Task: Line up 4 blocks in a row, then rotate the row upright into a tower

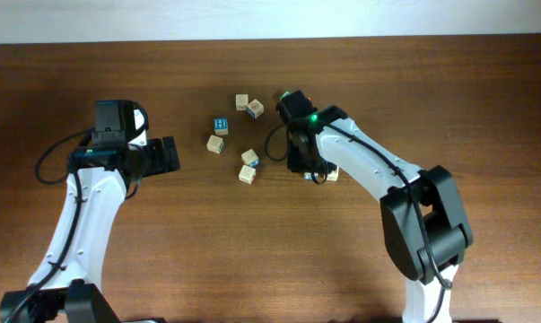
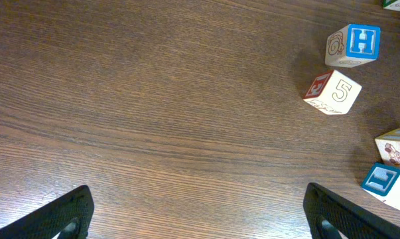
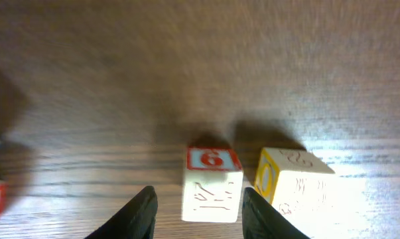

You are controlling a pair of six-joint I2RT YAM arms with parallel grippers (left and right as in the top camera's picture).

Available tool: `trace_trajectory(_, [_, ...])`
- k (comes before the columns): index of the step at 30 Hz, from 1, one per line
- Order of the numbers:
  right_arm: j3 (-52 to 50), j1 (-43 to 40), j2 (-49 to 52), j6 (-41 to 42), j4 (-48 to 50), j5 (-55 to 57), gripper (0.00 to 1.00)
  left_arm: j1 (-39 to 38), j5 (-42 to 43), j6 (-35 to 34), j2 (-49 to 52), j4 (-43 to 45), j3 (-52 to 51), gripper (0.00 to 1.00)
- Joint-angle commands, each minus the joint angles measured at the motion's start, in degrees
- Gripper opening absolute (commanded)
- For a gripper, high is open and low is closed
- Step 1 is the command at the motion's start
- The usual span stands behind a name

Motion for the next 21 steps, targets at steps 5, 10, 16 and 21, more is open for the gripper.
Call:
trace_trajectory(5, [4.42,4.61,0.92,0.33,10.38,-13.7,0.46,0.04,0.22,-0.57,0.31,0.17,1.01,0.99])
trace_trajectory(10, [4.42,10.14,6.43,8.39,13.46,-13.31,0.53,0.57,-2.86,-2.1,0.31,0.79,1.01,0.99])
trace_trajectory(16, [4.42,10.23,7.06,8.11,11.63,-10.93,0.32,0.57,-3.04,-2.23,0.31,0.72,1.01,0.99])
trace_trajectory(21, [4.74,8.59,6.99,4.2,6.05,-4.04,0.26,0.57,-3.04,-2.23,0.31,0.61,1.01,0.99])
